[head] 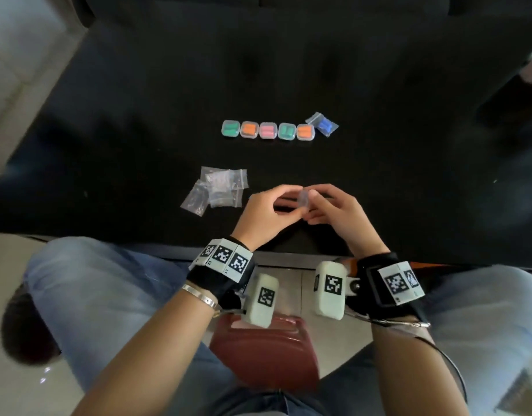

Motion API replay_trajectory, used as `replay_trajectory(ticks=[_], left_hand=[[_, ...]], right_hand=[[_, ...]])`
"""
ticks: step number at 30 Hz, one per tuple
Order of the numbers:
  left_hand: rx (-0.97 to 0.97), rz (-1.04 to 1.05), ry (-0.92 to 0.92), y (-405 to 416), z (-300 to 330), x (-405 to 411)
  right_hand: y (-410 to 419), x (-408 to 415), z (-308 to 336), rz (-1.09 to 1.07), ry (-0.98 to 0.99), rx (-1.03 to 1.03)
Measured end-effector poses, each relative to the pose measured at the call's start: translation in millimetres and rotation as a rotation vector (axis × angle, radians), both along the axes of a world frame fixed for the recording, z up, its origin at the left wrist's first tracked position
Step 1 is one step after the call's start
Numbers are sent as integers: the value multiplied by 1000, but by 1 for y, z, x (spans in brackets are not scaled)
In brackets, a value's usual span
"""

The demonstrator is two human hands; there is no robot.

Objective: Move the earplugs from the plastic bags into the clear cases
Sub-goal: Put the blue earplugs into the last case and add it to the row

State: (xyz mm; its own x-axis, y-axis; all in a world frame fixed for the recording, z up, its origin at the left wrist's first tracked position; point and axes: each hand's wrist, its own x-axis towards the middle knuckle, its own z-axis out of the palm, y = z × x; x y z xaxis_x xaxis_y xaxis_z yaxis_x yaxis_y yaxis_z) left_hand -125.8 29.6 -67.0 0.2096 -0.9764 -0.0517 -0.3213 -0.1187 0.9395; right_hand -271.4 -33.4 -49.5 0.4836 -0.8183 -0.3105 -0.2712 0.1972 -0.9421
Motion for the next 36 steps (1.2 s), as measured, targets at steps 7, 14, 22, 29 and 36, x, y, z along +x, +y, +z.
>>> replay_trajectory(ticks=[7, 14, 22, 29, 36], left_hand=[[27, 6, 120, 4, -8, 1], [37, -45, 98, 6, -10, 4], [136, 41, 303, 4, -8, 2], [139, -9, 224, 5, -3, 4], [133, -15, 166, 4, -5, 4]], right_hand=[[3, -3, -6, 30, 33, -29], [8, 0, -9, -1, 36, -46], [16, -2, -12, 108, -37, -229], [13, 3, -18, -74, 33, -142], [12, 6, -16, -45, 72, -126]])
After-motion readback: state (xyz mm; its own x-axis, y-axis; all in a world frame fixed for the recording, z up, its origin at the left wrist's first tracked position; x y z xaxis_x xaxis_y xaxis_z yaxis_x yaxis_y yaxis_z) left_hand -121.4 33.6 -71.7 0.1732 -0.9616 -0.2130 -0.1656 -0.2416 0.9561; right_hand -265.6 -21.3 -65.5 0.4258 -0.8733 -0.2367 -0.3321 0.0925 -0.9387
